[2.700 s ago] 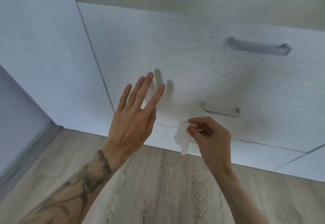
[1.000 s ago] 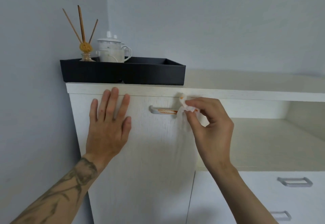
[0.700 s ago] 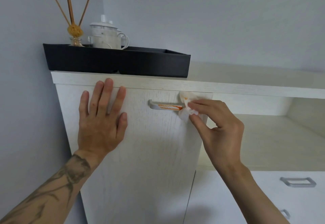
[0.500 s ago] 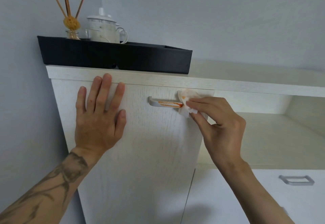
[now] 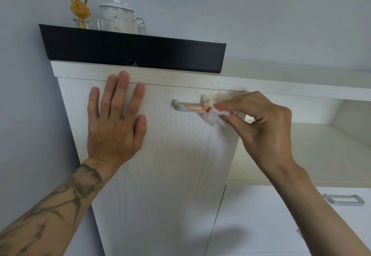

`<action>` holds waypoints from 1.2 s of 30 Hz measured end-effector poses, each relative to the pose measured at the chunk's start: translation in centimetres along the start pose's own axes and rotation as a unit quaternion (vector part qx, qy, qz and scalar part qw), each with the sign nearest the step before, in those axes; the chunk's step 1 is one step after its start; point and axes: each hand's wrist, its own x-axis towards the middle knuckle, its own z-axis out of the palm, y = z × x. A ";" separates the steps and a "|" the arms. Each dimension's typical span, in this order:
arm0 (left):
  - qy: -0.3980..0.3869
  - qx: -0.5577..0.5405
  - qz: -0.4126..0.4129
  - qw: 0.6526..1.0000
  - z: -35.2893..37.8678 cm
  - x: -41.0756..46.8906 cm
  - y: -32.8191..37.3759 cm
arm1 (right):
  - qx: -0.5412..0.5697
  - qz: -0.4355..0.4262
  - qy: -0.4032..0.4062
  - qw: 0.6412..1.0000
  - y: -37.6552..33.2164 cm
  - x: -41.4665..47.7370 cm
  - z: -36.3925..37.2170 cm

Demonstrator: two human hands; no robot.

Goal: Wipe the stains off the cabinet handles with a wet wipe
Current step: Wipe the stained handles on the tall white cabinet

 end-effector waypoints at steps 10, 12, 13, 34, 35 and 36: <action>0.002 -0.004 -0.003 1.000 0.1 0.0 0.1 | 0.041 -0.007 0.016 0.999 -1.7 0.3 2.4; 0.004 -0.006 -0.007 1.000 0.1 0.1 0.2 | 0.041 -0.012 0.015 0.999 -1.7 0.5 2.6; 0.006 -0.006 -0.006 1.000 0.1 0.1 0.2 | 0.040 -0.017 0.013 0.999 -1.7 0.5 2.6; 0.024 0.005 0.000 1.000 0.2 0.0 0.1 | 0.268 0.194 0.103 0.938 -2.9 -0.7 -1.2; 0.022 0.002 -0.002 1.000 0.2 0.0 0.1 | 0.274 0.196 0.088 0.938 -3.2 -0.8 -0.8; 0.021 0.001 -0.003 1.000 0.2 0.0 0.2 | 0.275 0.192 0.074 0.939 -3.5 -0.9 -0.4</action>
